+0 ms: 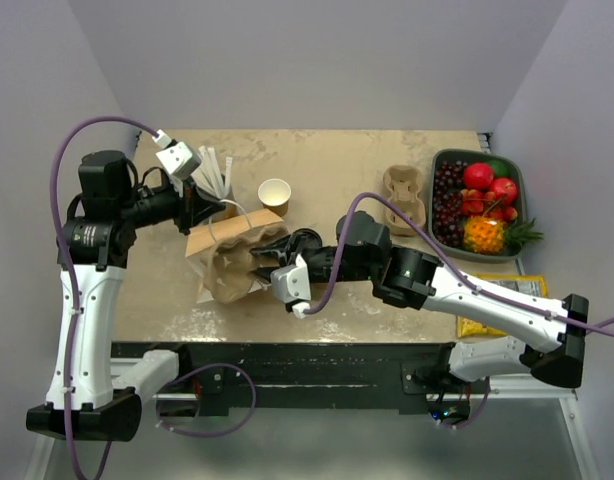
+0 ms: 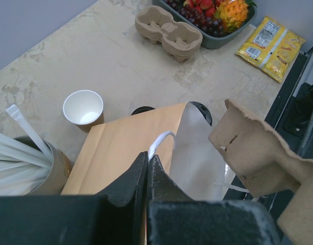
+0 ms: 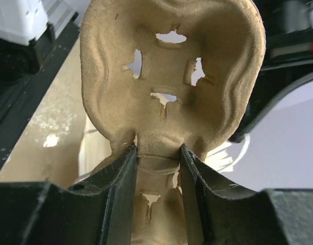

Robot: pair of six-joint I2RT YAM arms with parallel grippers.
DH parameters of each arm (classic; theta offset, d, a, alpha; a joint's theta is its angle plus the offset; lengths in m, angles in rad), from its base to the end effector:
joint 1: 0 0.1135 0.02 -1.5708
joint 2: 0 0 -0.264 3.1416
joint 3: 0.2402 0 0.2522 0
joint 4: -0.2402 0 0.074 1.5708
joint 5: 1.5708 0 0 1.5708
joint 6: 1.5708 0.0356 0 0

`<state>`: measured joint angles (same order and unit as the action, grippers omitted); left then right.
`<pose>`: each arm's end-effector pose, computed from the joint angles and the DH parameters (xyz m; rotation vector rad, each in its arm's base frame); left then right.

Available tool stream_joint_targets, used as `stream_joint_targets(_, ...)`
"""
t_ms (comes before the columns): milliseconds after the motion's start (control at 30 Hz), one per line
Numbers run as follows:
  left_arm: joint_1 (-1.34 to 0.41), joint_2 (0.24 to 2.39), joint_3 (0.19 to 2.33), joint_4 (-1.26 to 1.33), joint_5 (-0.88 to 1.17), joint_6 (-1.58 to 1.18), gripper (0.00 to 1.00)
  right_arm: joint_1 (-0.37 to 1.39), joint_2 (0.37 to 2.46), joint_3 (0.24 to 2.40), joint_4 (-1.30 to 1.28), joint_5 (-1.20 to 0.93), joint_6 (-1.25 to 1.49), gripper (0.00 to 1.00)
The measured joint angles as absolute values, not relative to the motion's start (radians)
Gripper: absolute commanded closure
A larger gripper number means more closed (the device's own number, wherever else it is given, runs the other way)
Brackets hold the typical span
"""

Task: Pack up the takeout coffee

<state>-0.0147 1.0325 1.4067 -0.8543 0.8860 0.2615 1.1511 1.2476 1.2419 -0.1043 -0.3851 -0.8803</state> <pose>0.1759 -0.0302 0.4410 0.7863 1.7684 -0.7368 0.1051 0.2683 0.4107 -1.5773 0.6341 0.5260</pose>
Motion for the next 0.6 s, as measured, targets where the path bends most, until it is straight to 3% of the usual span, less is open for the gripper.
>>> stream_joint_targets(200, -0.015, 1.032, 1.412, -0.855, 0.886, 0.262, 1.00, 1.155, 1.247, 1.162, -0.062, -0.368, -0.884, 0.90)
stream_joint_targets(600, -0.015, 1.032, 1.412, -0.855, 0.887, 0.262, 1.00, 1.156, 1.292, 1.221, 0.033, -0.253, -0.803, 0.91)
